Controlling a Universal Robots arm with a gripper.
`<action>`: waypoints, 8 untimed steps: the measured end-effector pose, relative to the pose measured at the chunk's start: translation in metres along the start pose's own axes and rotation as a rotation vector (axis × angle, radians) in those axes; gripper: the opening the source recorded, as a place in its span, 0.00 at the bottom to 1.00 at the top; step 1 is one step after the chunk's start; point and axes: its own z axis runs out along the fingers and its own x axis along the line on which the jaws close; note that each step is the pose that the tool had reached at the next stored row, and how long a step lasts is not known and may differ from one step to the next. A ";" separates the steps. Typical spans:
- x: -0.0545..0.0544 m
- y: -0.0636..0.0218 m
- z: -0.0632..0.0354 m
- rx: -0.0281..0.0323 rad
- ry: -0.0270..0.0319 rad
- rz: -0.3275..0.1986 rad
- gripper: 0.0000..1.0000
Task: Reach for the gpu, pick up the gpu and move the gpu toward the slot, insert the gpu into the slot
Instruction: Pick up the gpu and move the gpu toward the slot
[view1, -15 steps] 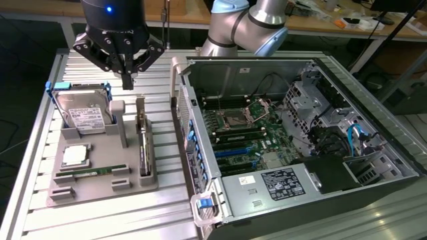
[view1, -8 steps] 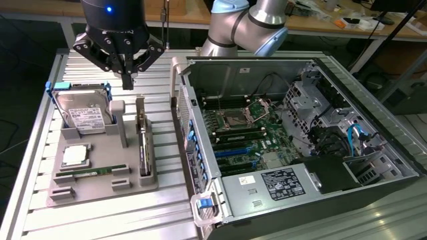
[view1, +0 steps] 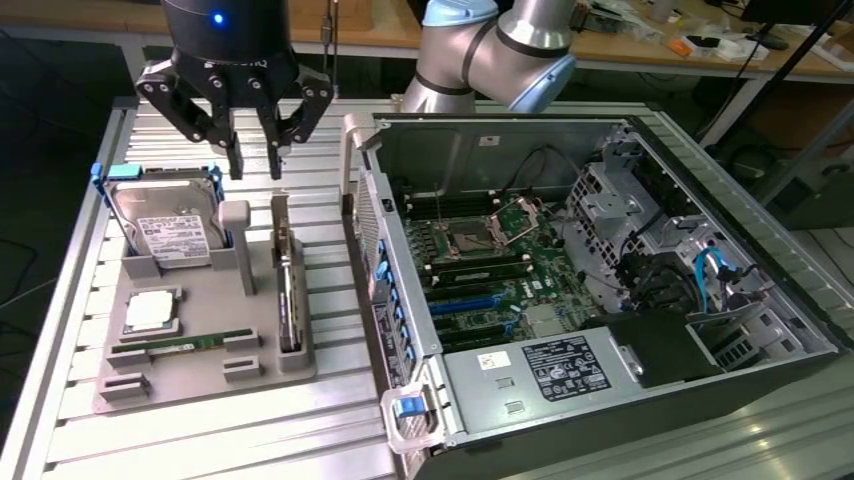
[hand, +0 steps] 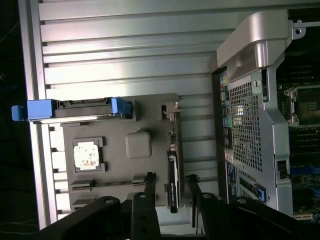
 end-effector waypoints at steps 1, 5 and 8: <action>0.000 -0.0001 0.0000 0.0000 0.0001 0.000 0.42; 0.000 -0.0006 0.0015 0.0068 0.0010 -0.022 0.54; 0.000 -0.0007 0.0051 0.0085 0.0035 -0.064 0.54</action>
